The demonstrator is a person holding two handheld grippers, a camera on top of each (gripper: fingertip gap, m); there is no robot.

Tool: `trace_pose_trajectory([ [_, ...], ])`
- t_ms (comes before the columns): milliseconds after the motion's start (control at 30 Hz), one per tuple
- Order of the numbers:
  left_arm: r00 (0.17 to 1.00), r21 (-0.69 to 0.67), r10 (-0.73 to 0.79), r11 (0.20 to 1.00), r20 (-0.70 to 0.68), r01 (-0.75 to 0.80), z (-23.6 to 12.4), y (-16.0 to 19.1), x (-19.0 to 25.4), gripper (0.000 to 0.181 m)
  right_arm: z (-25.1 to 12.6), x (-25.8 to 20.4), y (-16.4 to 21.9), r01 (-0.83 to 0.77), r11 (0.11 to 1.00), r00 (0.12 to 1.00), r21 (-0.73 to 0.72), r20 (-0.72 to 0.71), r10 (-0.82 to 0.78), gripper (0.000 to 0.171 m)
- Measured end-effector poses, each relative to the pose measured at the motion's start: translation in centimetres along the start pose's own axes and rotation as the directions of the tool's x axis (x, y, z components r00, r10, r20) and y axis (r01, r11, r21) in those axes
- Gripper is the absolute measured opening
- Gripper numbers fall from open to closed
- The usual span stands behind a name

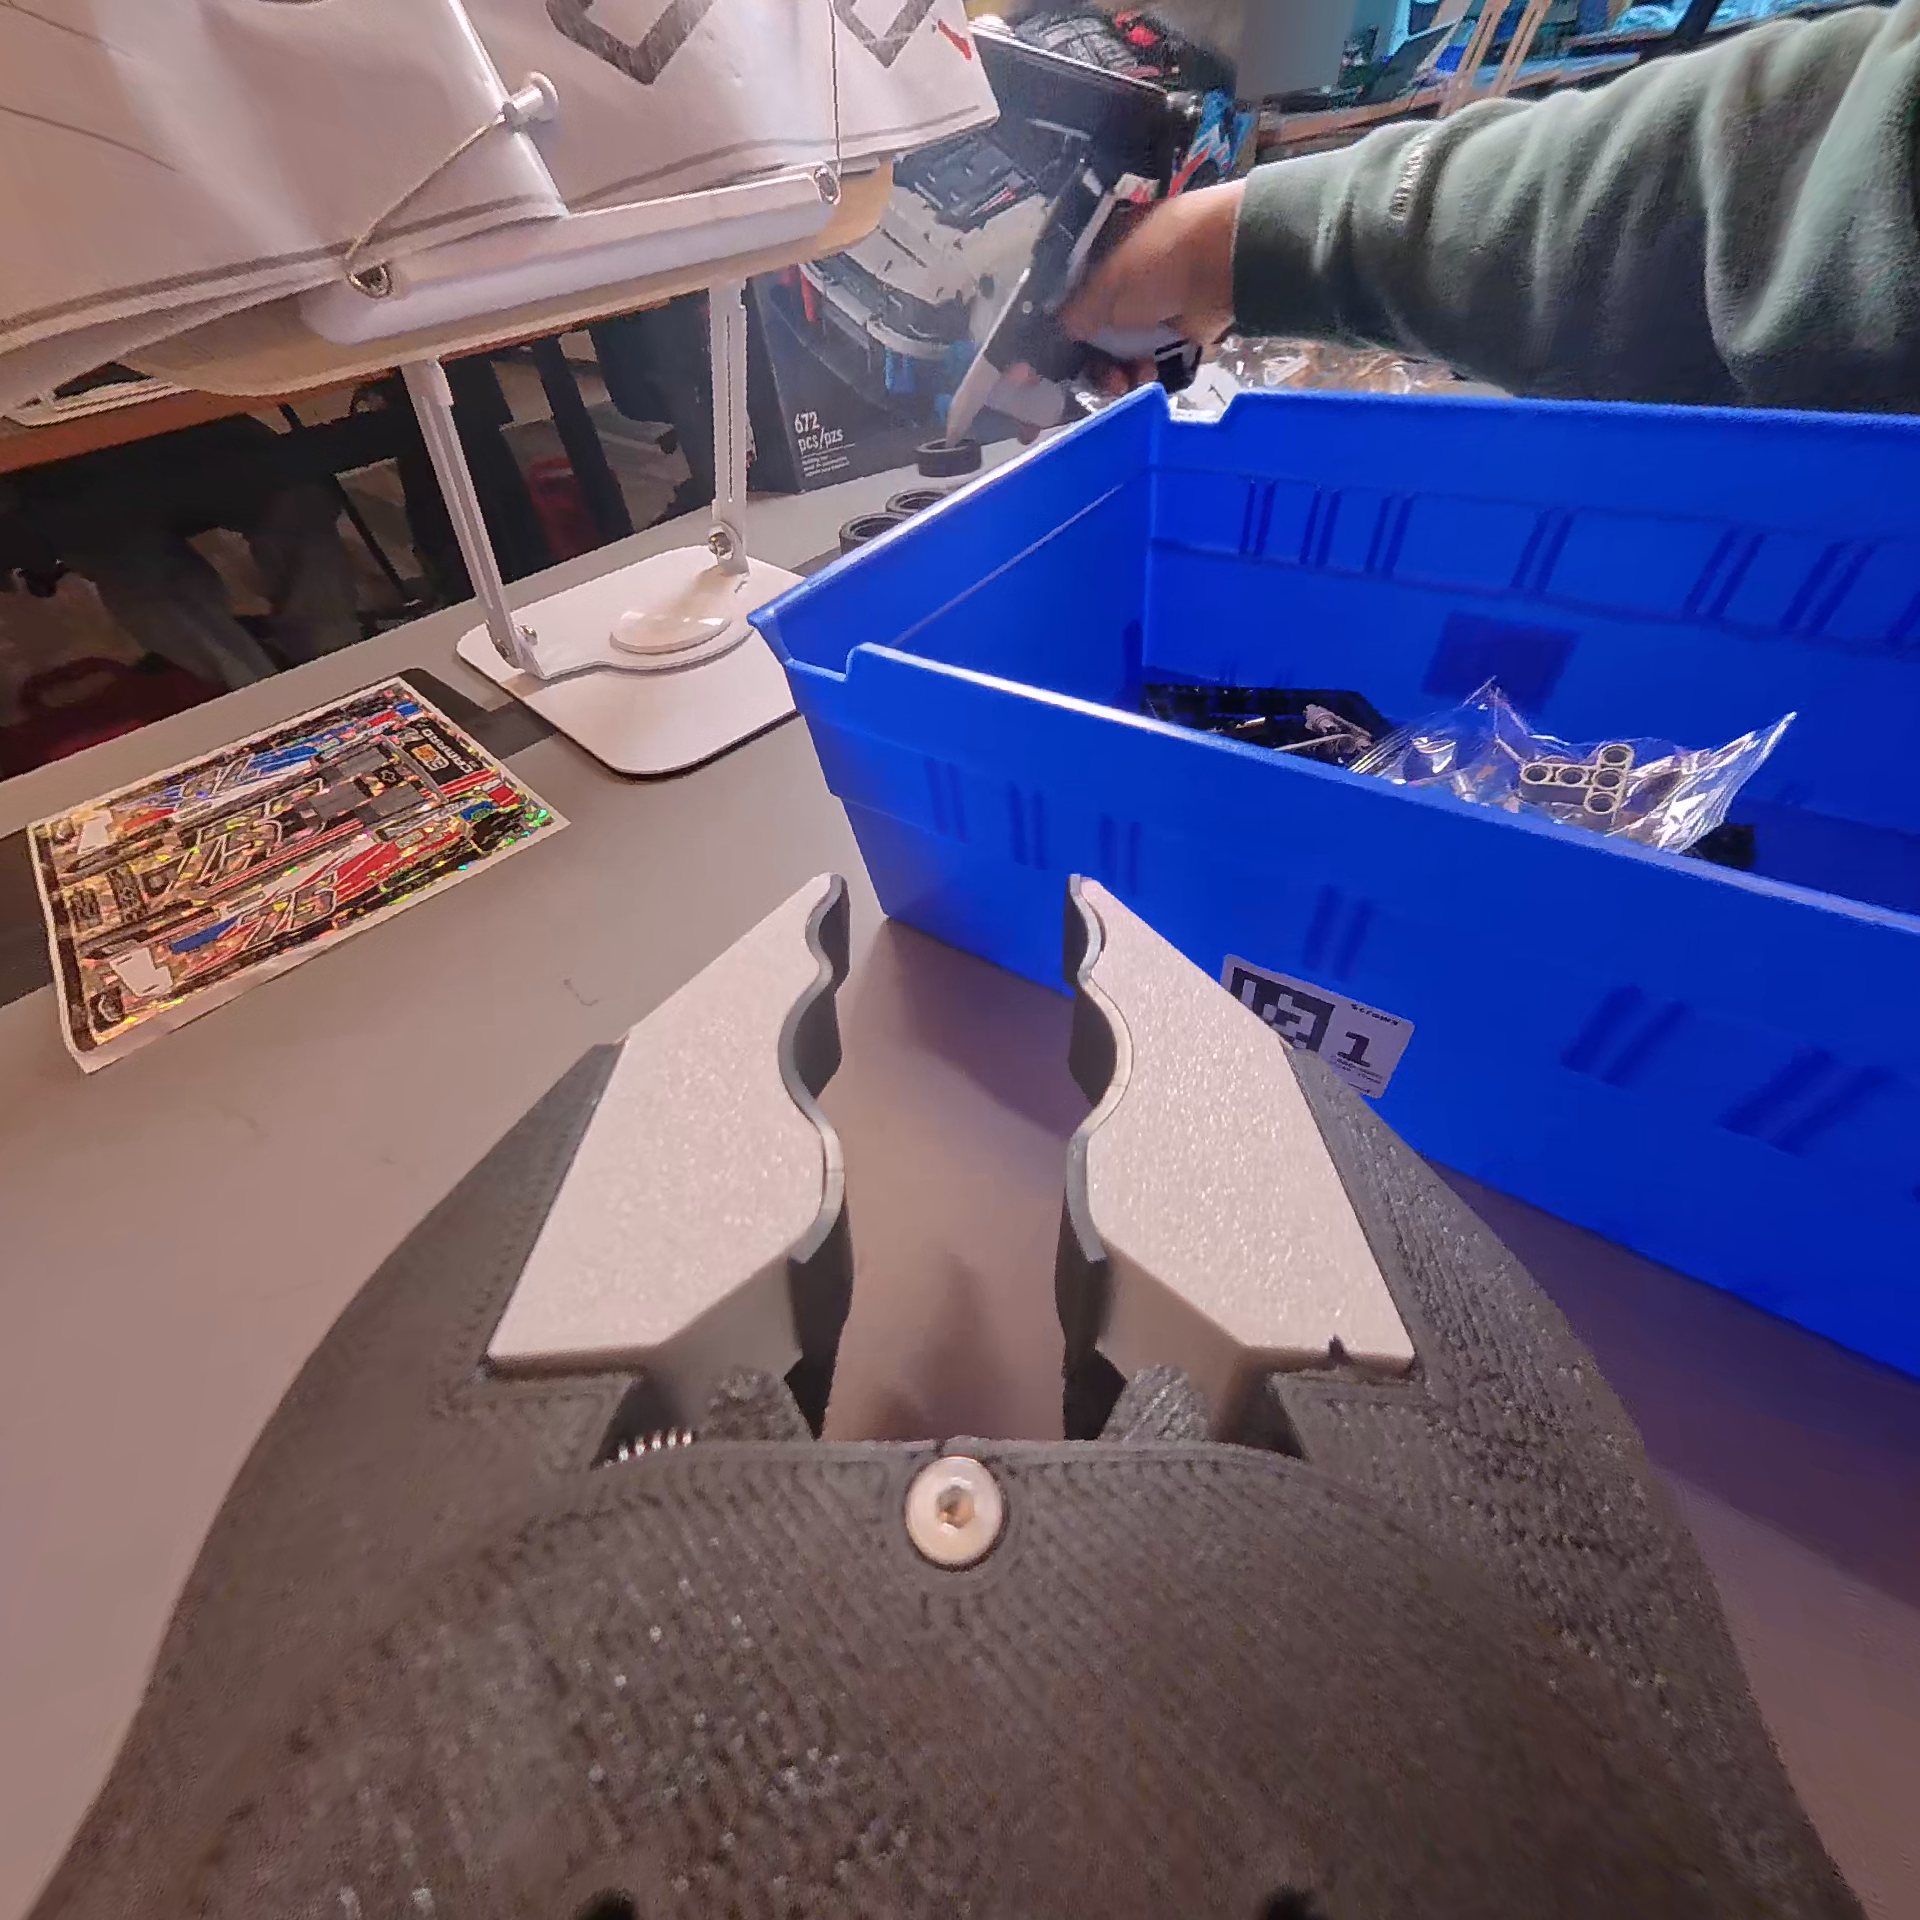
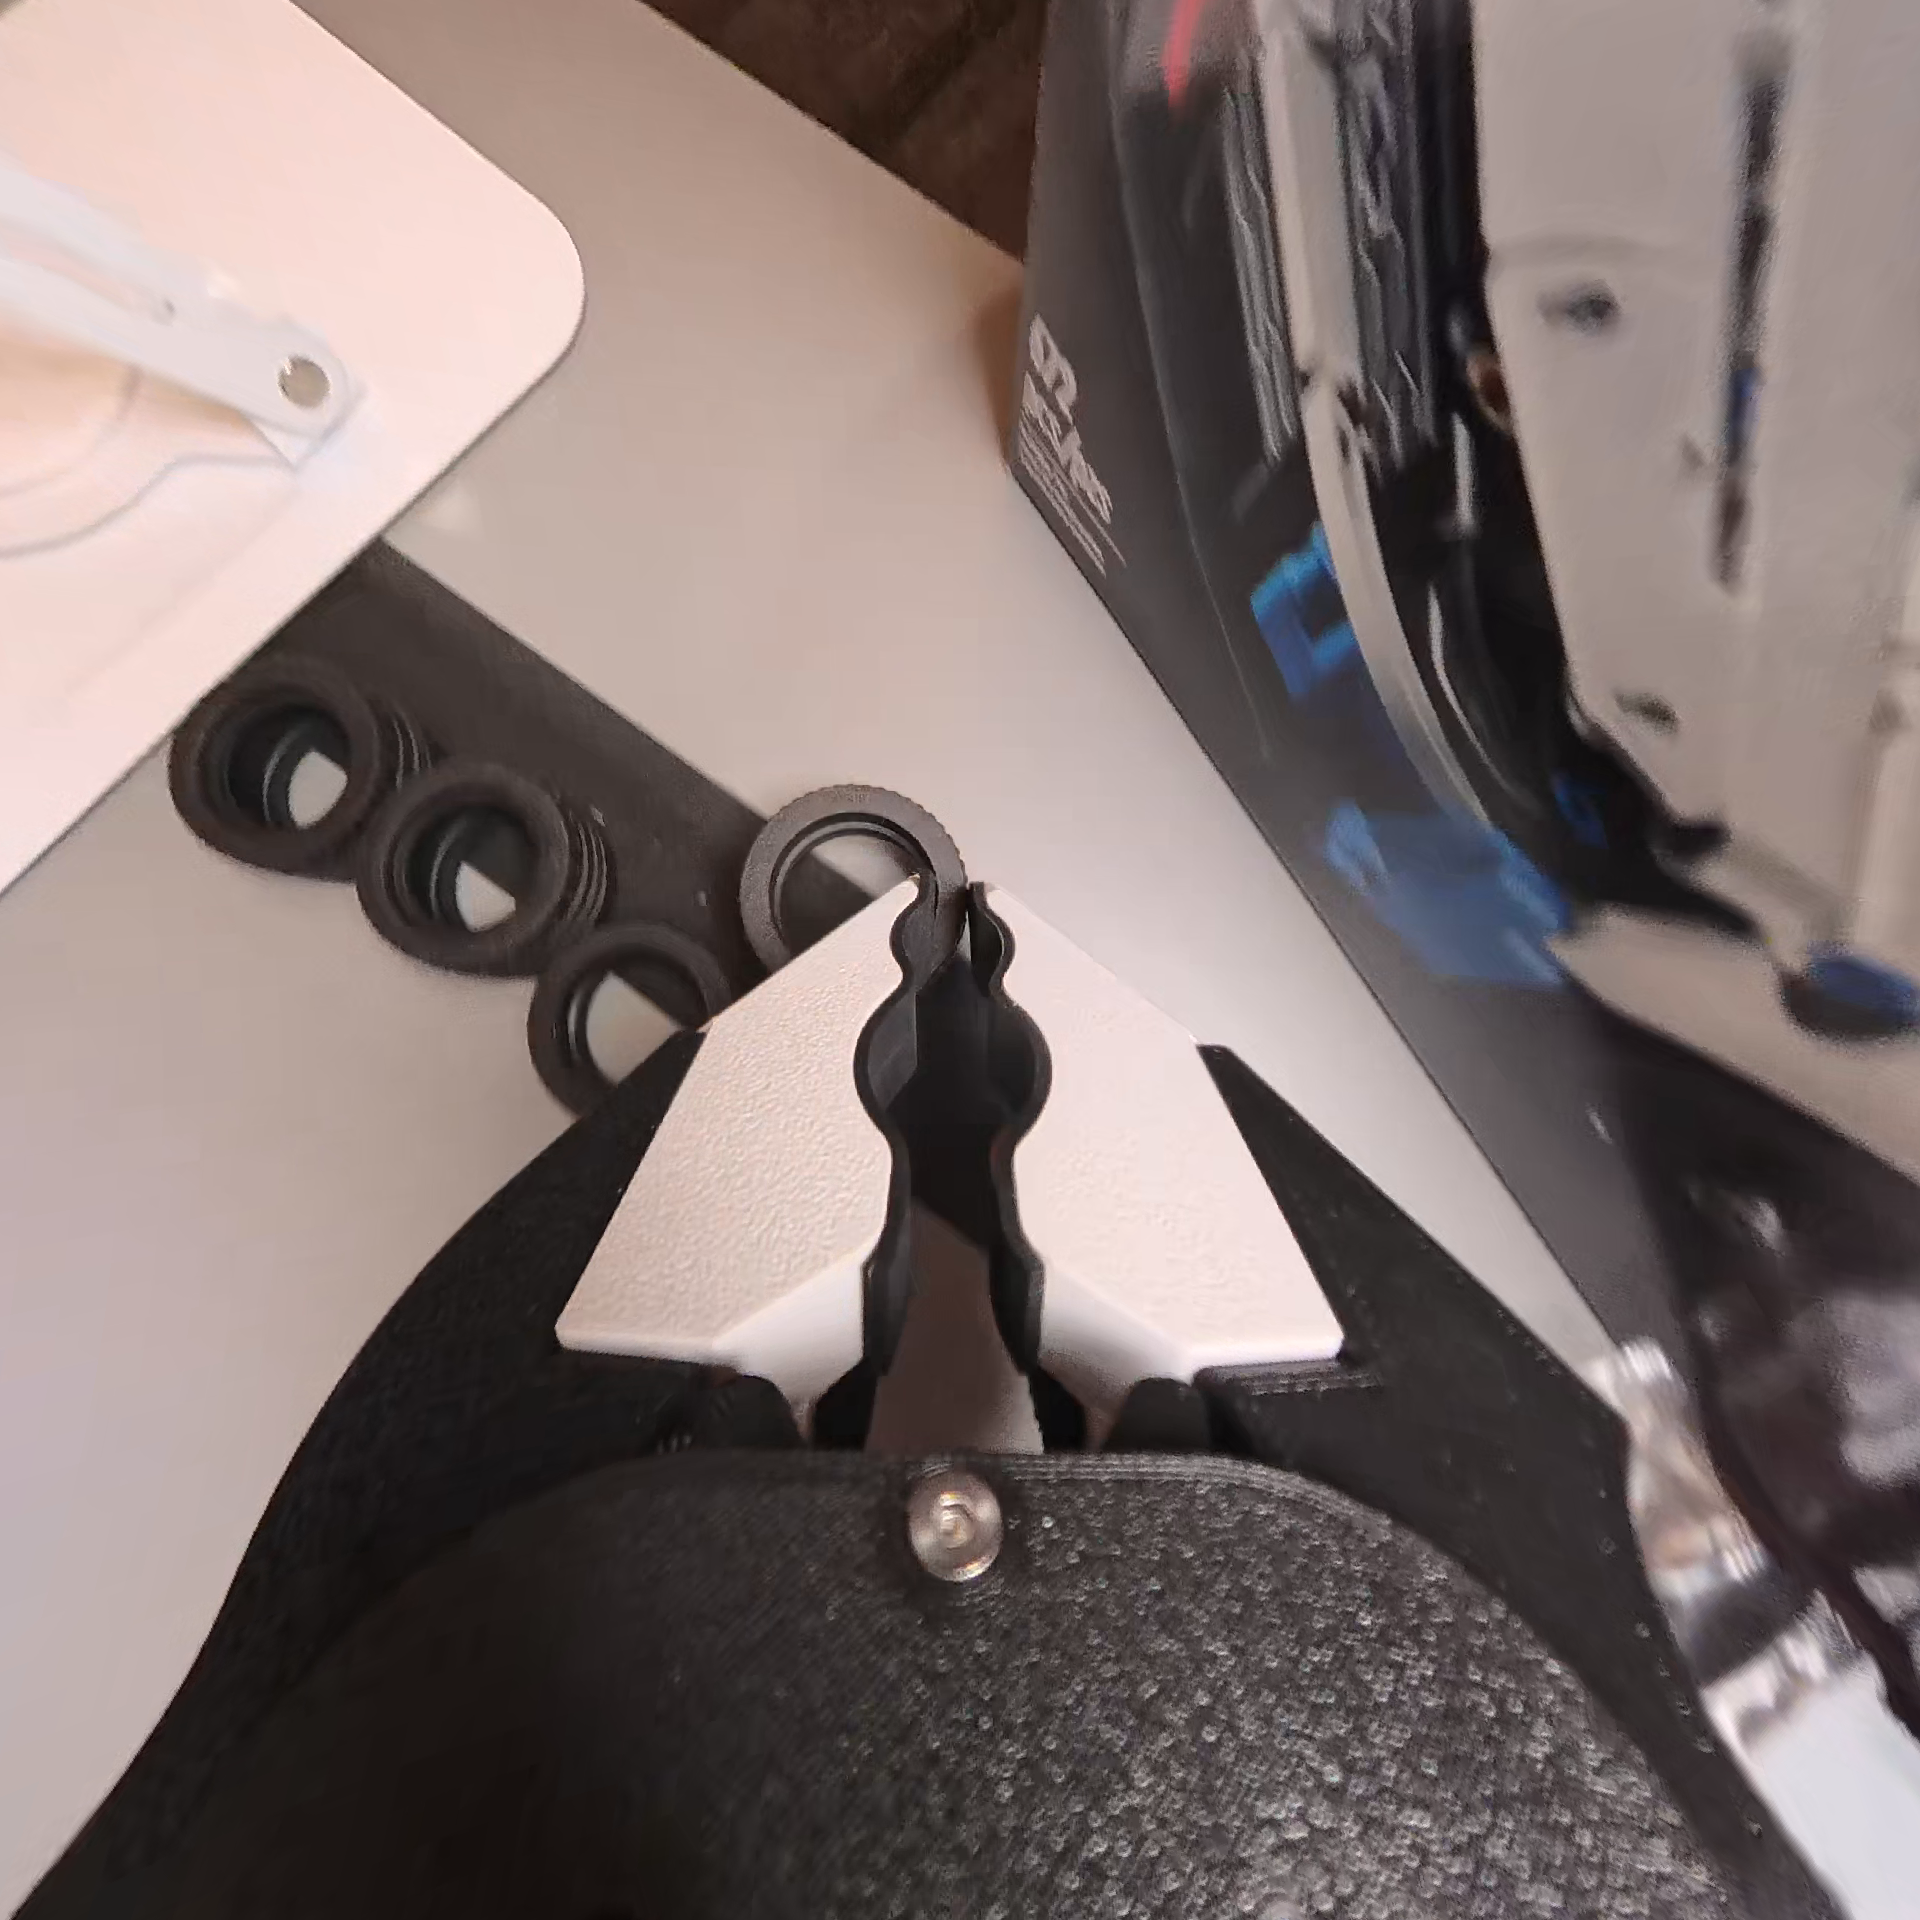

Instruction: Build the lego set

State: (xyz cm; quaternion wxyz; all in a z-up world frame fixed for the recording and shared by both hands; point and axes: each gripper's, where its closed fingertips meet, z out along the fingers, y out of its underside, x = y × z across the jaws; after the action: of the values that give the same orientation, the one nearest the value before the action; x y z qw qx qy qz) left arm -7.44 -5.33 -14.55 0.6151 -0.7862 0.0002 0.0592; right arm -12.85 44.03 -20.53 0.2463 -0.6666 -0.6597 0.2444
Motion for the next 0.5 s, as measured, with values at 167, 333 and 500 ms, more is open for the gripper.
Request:
trace_pose_trajectory([
  [167,1.000,0.013,-0.002,1.000,-0.016,0.003,-0.2,-0.3,0.3,0.039,-2.9,0.4,3.2,0.020,0.996,0.998,-0.083,-0.064,-0.025,0.004],
  [333,1.000,0.027,-0.001,1.000,-0.023,0.002,-0.4,-0.8,0.6,0.039,-2.2,-0.4,4.2,0.029,0.993,0.995,-0.118,-0.087,-0.040,0.004],
  [500,1.000,0.041,0.014,0.999,-0.003,-0.013,-1.0,-1.1,0.5,0.038,-1.4,-0.3,3.9,0.001,0.995,0.993,-0.104,-0.117,-0.013,0.004],
])
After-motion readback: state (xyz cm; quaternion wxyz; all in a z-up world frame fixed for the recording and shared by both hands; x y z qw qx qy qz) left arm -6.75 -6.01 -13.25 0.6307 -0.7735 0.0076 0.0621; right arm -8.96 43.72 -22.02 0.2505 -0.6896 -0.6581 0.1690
